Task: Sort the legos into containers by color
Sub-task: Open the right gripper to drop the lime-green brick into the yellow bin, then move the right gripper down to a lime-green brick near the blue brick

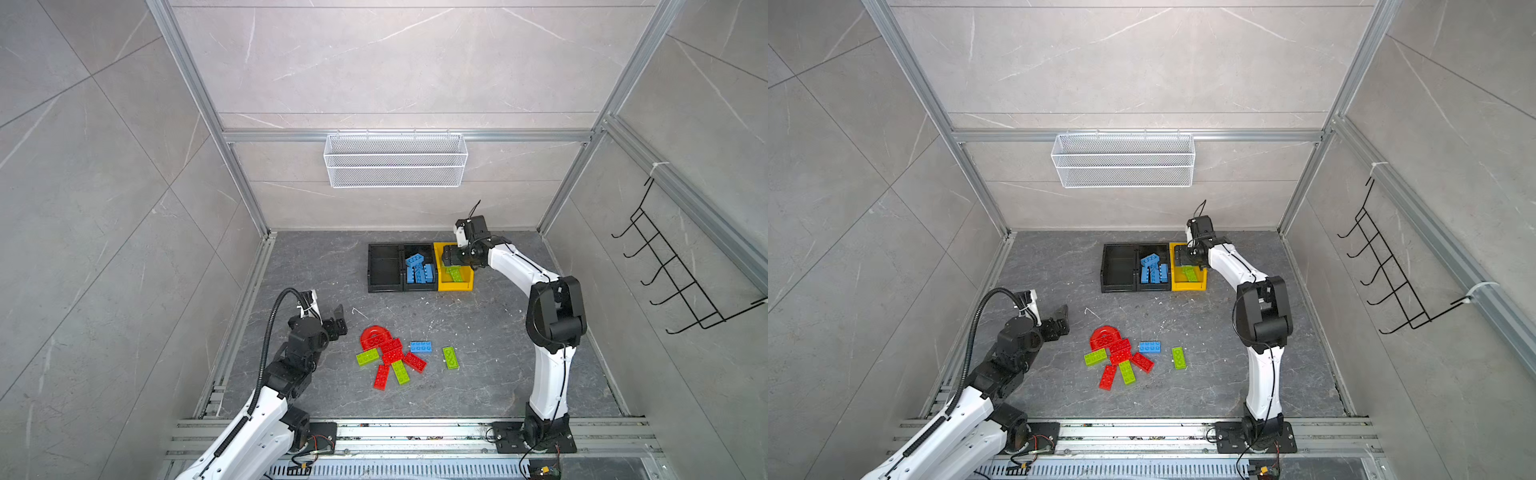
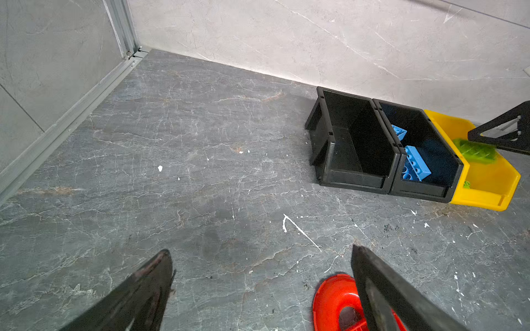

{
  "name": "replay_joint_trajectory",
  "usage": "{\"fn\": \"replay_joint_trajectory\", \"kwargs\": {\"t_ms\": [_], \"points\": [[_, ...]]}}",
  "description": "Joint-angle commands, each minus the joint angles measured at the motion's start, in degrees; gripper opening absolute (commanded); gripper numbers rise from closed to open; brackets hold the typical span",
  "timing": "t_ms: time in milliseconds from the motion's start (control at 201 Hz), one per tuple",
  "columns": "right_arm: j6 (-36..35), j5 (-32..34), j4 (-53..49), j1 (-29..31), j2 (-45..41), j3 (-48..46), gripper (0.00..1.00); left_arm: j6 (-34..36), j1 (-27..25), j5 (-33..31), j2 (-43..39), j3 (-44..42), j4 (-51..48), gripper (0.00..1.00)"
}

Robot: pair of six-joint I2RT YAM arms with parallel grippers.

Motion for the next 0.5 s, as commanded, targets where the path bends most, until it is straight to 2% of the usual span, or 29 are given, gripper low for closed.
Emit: {"fn": "replay_joint_trajectory", "kwargs": {"t_ms": [0, 149, 299, 403, 498], "points": [[0.5, -1.3, -2.1, 0.0, -0.4, 1.4, 0.83, 1.4, 0.2, -0.9, 0.1, 1.6, 1.7, 0.99], [1.3, -2.4, -1.0, 0.1, -4.1, -1.8, 0.86, 1.2, 0.2, -0.4, 1.0, 2.1, 1.6, 0.99], [2.9, -3.9, -0.2, 0.8, -10.7, -8.3, 0.83, 1.1, 0.2, -0.4, 0.6, 2.2, 1.2, 0.99], [4.1, -4.2, 0.9, 3.4, -17.9, -15.6, 0.81, 1.2, 0.2, -0.8, -0.2, 1.8, 1.2, 0.99], [3.7, -2.1, -1.5, 8.3, -24.0, -20.6, 0.81, 1.4, 0.2, -1.9, -0.5, 1.6, 1.1, 0.99]]}}
